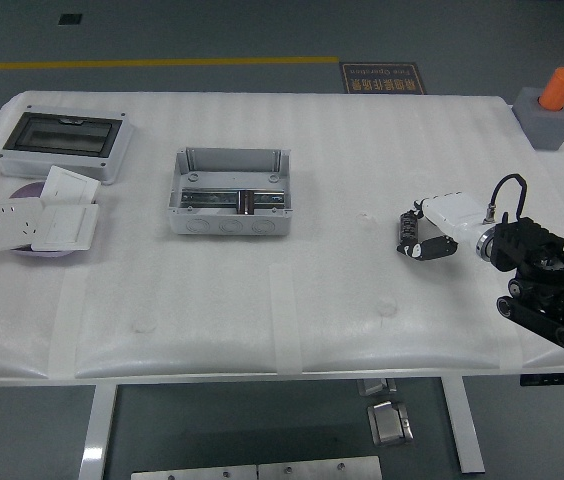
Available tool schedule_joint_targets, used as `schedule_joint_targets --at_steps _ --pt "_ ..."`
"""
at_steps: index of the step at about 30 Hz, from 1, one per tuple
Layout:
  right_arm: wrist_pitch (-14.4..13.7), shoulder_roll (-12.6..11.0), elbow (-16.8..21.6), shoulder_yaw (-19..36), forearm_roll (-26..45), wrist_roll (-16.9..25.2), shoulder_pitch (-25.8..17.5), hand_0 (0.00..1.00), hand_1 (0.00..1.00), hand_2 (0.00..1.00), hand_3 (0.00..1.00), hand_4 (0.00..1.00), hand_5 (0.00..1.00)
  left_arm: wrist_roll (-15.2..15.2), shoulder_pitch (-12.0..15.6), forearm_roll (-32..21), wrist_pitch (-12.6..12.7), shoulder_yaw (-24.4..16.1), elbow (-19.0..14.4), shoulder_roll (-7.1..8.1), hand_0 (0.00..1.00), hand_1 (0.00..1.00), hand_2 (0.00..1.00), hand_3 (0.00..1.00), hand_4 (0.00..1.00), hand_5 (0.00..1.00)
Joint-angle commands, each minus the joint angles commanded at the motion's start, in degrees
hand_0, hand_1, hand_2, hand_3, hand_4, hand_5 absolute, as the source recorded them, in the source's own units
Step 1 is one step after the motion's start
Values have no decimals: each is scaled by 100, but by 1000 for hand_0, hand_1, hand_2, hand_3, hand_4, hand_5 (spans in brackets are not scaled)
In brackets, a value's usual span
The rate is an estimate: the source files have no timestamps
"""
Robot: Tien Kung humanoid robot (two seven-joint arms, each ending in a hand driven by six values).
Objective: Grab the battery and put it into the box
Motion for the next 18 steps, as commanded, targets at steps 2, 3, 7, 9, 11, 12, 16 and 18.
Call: schedule_joint_targets --at_steps 2,3,7,9,11,12,16,18 --pt "-21 0 0 4 -3 12 1 724 690 707 710 787 522 -13 -3 -3 9 18 -5 0 593 618 467 616 522 436" --pt "-33 0 1 6 -9 16 2 724 690 707 710 787 522 -19 -4 -2 15 28 -7 0 593 618 467 616 522 436" --pt "-68 5 3 14 -40 16 2 724 690 707 710 787 522 -35 -7 0 31 51 -13 1 593 618 467 616 522 436" --pt "-85 11 3 14 -53 17 -1 710 685 700 683 756 515 -43 -8 -3 37 64 -17 2 593 618 467 618 526 444" --pt "-100 19 -1 6 -64 22 -6 710 685 700 683 756 515 -44 -7 11 42 62 -17 0 593 618 467 618 526 444" --pt "-104 22 -2 3 -69 24 -9 710 685 700 683 756 515 -46 -6 15 44 65 -18 0 593 618 467 618 526 444" --pt "-123 26 1 -3 -95 27 -21 691 678 687 657 605 490 -60 -4 28 54 79 -22 -4 593 618 467 619 527 446" --pt "-131 28 4 -1 -111 25 -21 691 678 687 657 605 490 -63 -1 38 59 74 -21 -8 593 618 467 619 527 446"
